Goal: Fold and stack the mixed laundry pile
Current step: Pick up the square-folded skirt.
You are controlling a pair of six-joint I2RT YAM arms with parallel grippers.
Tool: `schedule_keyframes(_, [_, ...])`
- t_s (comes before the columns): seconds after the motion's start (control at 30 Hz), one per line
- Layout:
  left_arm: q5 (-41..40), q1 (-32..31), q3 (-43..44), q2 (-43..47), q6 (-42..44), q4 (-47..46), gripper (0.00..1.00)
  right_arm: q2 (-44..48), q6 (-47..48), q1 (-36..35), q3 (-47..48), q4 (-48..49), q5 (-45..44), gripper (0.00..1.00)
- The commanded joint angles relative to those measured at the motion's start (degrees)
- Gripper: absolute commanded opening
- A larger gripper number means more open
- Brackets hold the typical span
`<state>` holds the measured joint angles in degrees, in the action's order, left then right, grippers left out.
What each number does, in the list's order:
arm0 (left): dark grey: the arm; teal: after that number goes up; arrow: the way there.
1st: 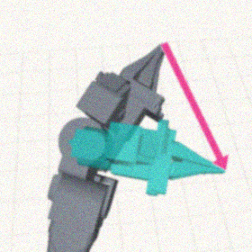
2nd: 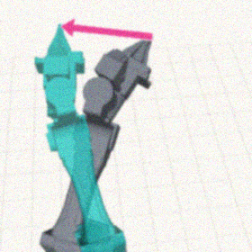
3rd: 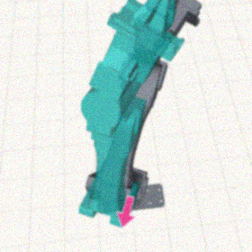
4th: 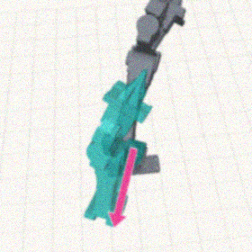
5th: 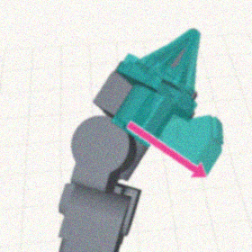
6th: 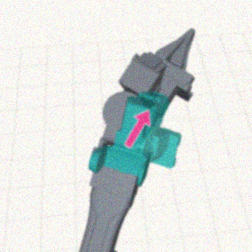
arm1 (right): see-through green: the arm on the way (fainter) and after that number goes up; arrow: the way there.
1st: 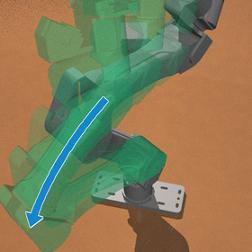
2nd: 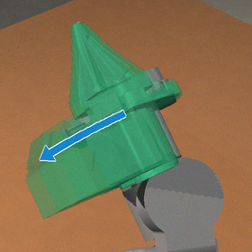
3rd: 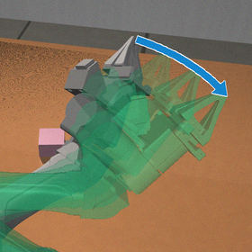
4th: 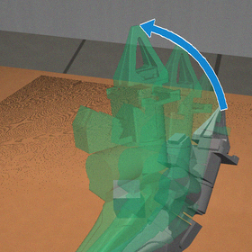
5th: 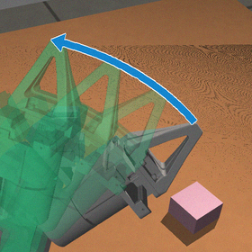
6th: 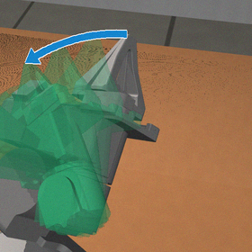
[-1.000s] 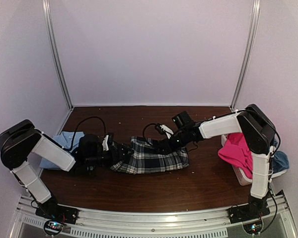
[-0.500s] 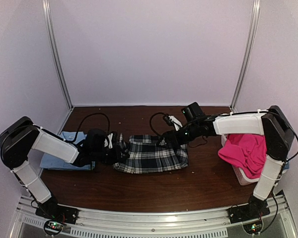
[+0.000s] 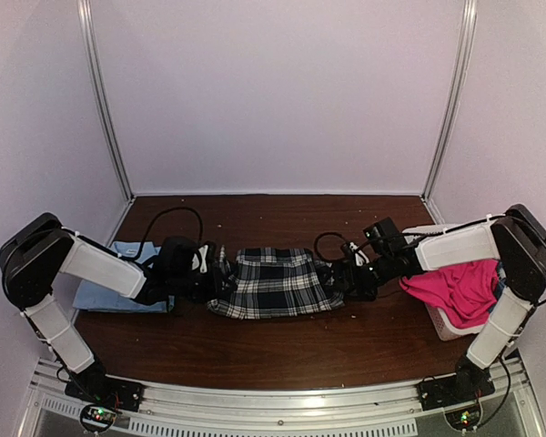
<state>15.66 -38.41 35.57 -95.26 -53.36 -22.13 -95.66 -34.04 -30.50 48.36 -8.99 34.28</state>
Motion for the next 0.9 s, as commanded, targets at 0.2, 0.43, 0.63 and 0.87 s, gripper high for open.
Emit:
schedule_keyframes(0.2, [-0.13, 0.18, 0.81, -1.71, 1.00, -0.12, 0.02, -4.15, -17.03, 4.90, -11.78, 34.79, 15.38, 1.00])
schedule_keyframes(0.43, [0.11, 0.18, 1.23, -2.50, 1.58, 0.22, 0.02, -5.97, -17.10, 5.01, -10.35, 39.21, 15.61, 1.00])
schedule_keyframes(0.63, [0.53, 0.18, 2.67, -3.57, 2.93, 1.68, 0.02, -9.42, -10.80, 2.83, -2.53, 28.84, 12.72, 0.98])
schedule_keyframes(0.87, [-0.81, 0.18, 5.30, -3.37, 7.21, 6.72, 0.00, -13.96, -9.98, -0.36, 2.43, 25.10, 9.51, 0.64])
